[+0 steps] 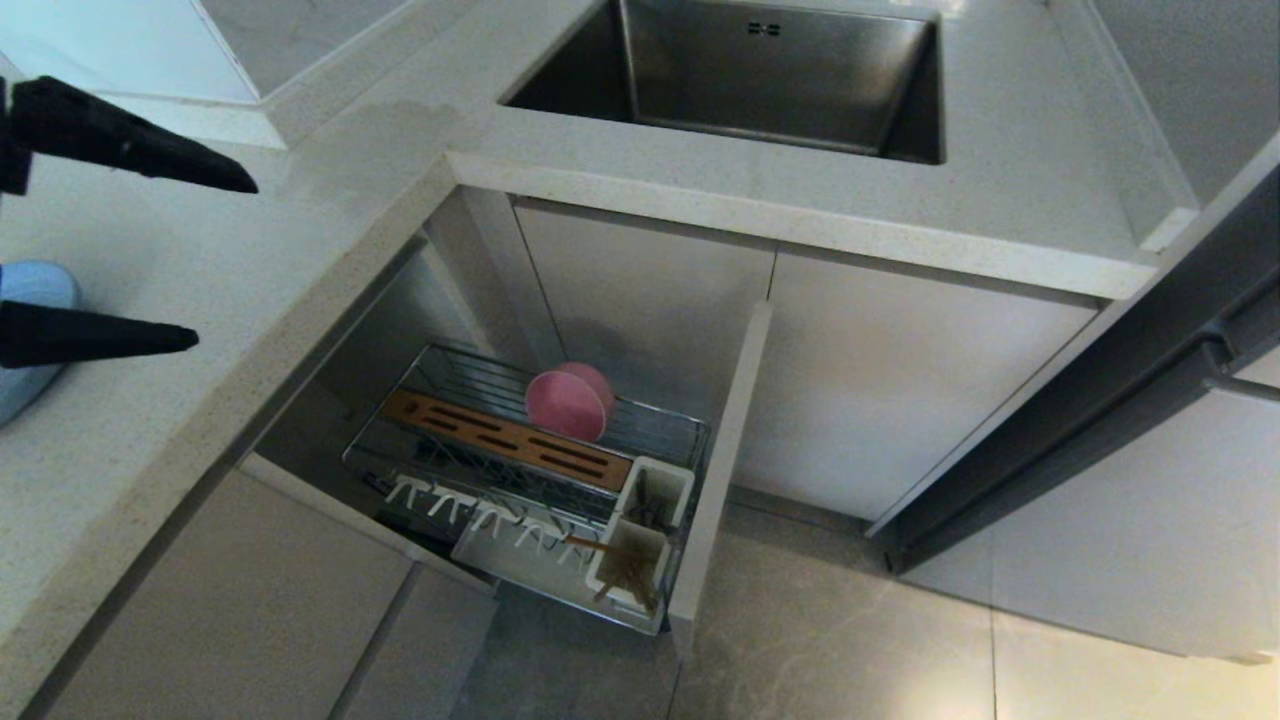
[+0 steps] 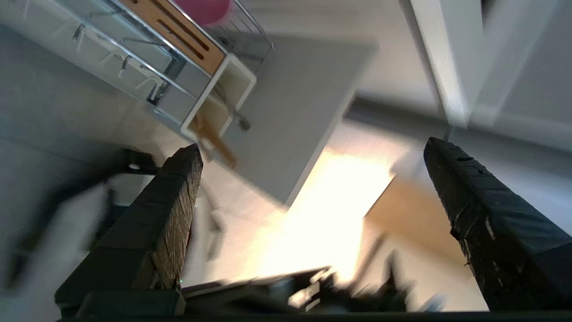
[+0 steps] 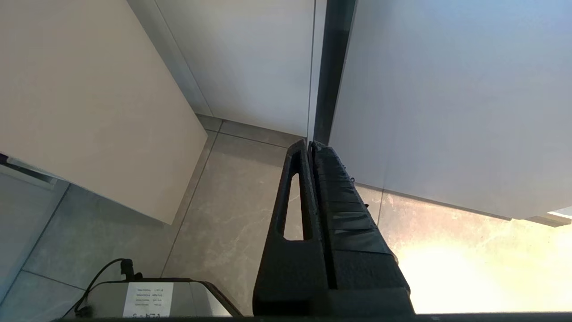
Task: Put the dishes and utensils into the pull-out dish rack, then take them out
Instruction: Take the bowl out of the cupboard
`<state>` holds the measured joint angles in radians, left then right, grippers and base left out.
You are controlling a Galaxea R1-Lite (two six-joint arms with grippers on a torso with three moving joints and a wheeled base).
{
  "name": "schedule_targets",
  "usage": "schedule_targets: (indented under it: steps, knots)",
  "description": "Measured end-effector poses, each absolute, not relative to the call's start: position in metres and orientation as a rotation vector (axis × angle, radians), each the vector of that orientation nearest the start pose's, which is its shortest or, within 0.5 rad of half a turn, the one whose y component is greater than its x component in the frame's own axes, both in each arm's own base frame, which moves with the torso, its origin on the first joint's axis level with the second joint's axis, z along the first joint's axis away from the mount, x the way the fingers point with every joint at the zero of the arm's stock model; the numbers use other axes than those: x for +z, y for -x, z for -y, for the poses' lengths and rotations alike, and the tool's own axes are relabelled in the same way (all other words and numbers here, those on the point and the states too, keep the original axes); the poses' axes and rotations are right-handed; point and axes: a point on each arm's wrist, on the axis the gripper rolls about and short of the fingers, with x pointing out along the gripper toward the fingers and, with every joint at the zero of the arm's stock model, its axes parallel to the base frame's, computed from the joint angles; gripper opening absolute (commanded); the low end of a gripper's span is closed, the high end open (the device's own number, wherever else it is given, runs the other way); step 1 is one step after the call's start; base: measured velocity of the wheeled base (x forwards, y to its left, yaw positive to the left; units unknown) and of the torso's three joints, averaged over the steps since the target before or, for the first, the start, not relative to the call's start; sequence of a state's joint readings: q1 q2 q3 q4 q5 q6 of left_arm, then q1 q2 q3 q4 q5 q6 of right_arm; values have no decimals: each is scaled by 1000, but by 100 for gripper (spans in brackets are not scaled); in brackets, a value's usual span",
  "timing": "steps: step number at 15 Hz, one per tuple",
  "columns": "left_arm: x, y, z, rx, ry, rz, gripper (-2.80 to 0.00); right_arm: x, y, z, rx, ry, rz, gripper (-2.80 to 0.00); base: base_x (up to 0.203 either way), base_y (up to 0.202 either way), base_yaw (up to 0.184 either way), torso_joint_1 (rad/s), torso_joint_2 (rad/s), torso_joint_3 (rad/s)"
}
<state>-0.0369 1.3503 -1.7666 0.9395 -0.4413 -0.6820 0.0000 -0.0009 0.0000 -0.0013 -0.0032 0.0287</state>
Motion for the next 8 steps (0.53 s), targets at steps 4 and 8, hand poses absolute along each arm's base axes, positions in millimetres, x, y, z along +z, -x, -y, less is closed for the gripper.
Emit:
schedule_targets:
  steps: [4, 8]
  knots:
    - [368, -186, 34, -139, 875, -741, 0, 76, 23, 0, -3, -29, 2, -280, 0, 0, 0, 0, 0, 0]
    - [344, -225, 56, -83, 876, -816, 0, 76, 23, 0, -3, -29, 2, -280, 0, 0, 0, 0, 0, 0]
